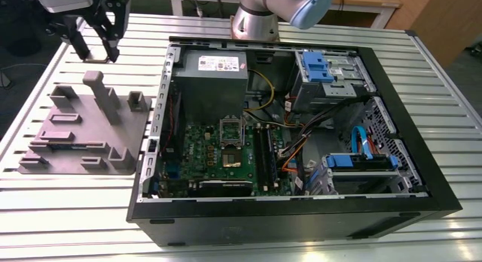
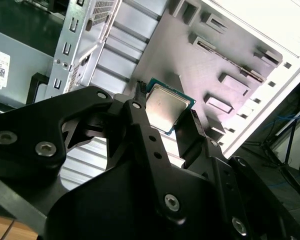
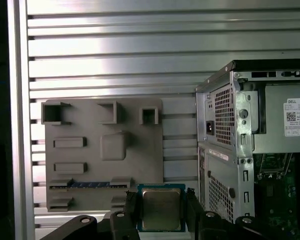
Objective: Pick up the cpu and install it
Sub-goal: 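Pick up the cpu and move it towards the insertion slot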
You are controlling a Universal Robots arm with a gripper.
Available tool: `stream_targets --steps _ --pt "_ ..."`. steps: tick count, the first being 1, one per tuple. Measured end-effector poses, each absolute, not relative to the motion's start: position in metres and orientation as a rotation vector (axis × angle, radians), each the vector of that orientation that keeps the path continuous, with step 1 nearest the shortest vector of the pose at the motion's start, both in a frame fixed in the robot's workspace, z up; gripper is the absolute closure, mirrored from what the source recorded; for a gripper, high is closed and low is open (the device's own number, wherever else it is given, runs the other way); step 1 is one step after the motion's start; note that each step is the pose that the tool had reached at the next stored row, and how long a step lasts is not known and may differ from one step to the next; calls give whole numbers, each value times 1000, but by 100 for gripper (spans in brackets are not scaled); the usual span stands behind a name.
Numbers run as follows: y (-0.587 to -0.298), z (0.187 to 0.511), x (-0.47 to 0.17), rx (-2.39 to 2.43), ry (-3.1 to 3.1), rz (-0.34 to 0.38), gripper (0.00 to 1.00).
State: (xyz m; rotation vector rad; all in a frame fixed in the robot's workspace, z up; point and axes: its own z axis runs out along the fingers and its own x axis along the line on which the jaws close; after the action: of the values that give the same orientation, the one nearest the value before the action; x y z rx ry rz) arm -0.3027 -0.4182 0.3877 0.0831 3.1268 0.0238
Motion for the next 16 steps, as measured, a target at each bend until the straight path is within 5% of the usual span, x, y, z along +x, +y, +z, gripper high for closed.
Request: stream_targets --steps 16 --pt "-418 388 -279 83 3127 24 53"
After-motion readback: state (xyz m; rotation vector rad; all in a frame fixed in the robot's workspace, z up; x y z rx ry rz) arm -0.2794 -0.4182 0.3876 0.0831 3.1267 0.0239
